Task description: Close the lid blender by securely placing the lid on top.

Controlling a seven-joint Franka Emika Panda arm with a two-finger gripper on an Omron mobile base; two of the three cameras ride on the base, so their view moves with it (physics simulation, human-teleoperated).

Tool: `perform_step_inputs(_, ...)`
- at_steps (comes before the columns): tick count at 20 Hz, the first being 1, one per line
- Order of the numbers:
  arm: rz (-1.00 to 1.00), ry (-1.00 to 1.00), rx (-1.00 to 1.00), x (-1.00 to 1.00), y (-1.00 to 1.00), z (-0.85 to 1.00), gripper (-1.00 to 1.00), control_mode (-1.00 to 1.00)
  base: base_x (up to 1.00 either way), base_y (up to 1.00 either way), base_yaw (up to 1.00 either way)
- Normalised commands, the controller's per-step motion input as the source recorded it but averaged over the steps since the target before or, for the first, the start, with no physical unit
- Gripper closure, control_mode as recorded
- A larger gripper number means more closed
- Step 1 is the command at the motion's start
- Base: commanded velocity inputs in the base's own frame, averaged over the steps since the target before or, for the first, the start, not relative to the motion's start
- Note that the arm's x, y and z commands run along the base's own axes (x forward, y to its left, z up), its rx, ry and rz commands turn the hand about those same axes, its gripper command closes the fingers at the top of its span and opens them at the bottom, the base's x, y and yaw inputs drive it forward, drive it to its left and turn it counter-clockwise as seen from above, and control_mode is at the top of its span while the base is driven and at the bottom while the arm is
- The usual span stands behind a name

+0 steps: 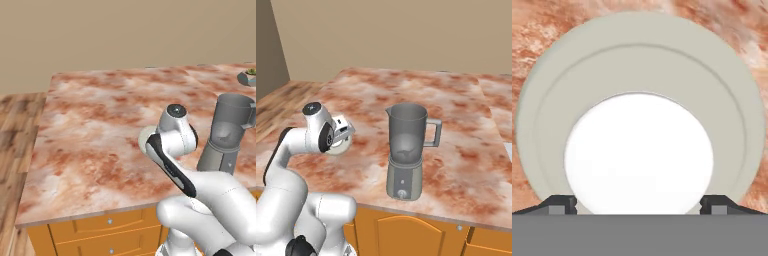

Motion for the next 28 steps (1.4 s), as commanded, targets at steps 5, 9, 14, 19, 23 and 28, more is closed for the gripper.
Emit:
perform_step_inputs(5, -0.04, -0.04, 0.02, 0.0, -0.23, 1.0, 1.0, -1.0, 0.0, 0.0, 0.0)
perform_step_inputs(9, -0.06, 0.0, 0.02, 0.0, -0.32, 0.94, 1.0, -1.0, 0.0, 0.0, 0.0)
perform_step_inputs(14, -0.11, 0.0, 0.01, 0.0, -0.36, 0.89, 1.0, -1.0, 0.0, 0.0, 0.0)
perform_step_inputs(19, -0.17, -0.06, 0.01, 0.0, -0.39, 0.76, 1.0, -1.0, 0.0, 0.0, 0.0)
perform_step_inputs(23, -0.17, -0.2, 0.0, -0.11, -0.4, 0.53, 1.0, -1.0, 0.0, 0.0, 0.0)
perform_step_inputs(28, -0.2, -0.3, 0.0, -0.39, -0.4, 0.24, 1.0, -1.0, 0.0, 0.0, 0.0)
